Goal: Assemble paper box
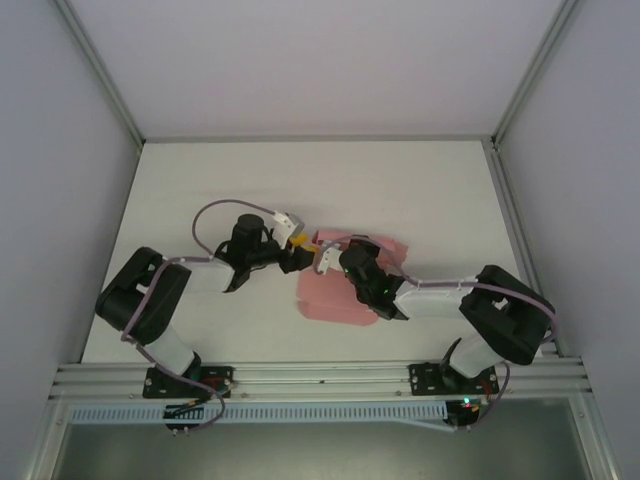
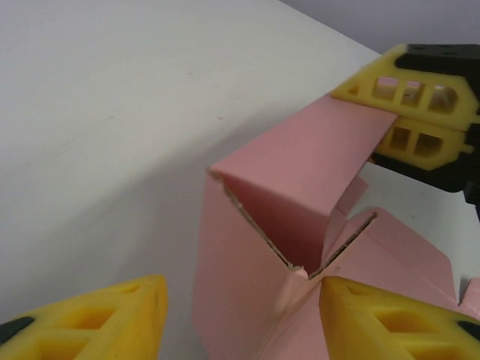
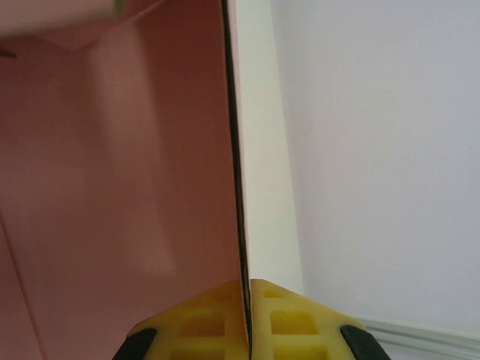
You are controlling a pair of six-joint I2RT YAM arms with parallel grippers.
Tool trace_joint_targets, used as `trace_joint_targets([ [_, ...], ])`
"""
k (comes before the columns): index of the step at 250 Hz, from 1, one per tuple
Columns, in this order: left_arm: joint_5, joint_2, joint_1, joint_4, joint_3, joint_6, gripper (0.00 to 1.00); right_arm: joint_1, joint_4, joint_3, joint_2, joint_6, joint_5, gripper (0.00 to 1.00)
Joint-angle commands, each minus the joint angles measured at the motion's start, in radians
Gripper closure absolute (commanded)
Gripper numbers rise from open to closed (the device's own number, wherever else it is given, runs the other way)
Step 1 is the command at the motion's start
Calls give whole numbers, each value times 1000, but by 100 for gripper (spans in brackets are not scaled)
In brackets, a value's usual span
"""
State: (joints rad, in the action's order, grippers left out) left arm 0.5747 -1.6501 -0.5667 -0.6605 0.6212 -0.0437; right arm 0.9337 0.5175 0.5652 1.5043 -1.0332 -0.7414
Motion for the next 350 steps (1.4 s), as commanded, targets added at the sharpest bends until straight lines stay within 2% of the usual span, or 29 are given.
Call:
trace_joint_targets([
  [1, 54, -34, -18, 41, 41, 68, 47, 5, -40, 27, -29, 49, 14, 100],
  [33, 33, -54, -36, 52, 51, 70, 46, 6, -60, 38, -35, 67, 23, 100],
  [54, -80, -72, -55, 47, 48, 58, 45, 10, -99, 50, -42, 82, 27, 100],
  [67, -164, -85, -72, 35, 46, 44, 41, 14, -114, 50, -46, 87, 29, 100],
  [101, -247, -110, -108, -1, 46, 41, 48, 16, -163, 43, -59, 118, 41, 100],
  [126, -295, -122, -118, -39, 47, 22, 61, 16, -187, 34, -76, 148, 57, 100],
  [137, -337, -122, -124, -62, 46, 3, 71, 16, -205, 33, -81, 165, 67, 100],
  [147, -358, -122, -131, -83, 46, 2, 73, 16, -221, 34, -84, 178, 75, 100],
  [162, -451, -125, -157, -107, 43, -3, 86, 16, -235, 32, -85, 196, 80, 100],
  [178, -541, -131, -185, -106, 56, 5, 92, 17, -255, 32, -82, 209, 78, 100],
  [210, -655, -161, -208, -68, 89, -9, 93, 17, -268, 24, -90, 237, 84, 100],
  [223, -712, -176, -220, -38, 108, -22, 85, 14, -286, 26, -104, 260, 106, 100],
  [239, -816, -195, -239, -13, 126, -49, 84, 13, -308, 30, -117, 287, 131, 100],
  [276, -1082, -239, -282, -34, 127, -114, 92, 4, -358, 34, -122, 324, 152, 100],
  [293, -1150, -244, -291, -38, 123, -146, 98, 1, -398, 48, -126, 354, 175, 100],
  [321, -1221, -240, -291, 43, 153, -190, 100, -17, -437, 55, -130, 405, 216, 100],
  [337, -1193, -240, -293, 70, 163, -160, 100, -24, -458, 62, -129, 424, 225, 100],
  [350, -1120, -238, -295, 37, 146, -119, 100, -30, -446, 65, -126, 449, 207, 100],
])
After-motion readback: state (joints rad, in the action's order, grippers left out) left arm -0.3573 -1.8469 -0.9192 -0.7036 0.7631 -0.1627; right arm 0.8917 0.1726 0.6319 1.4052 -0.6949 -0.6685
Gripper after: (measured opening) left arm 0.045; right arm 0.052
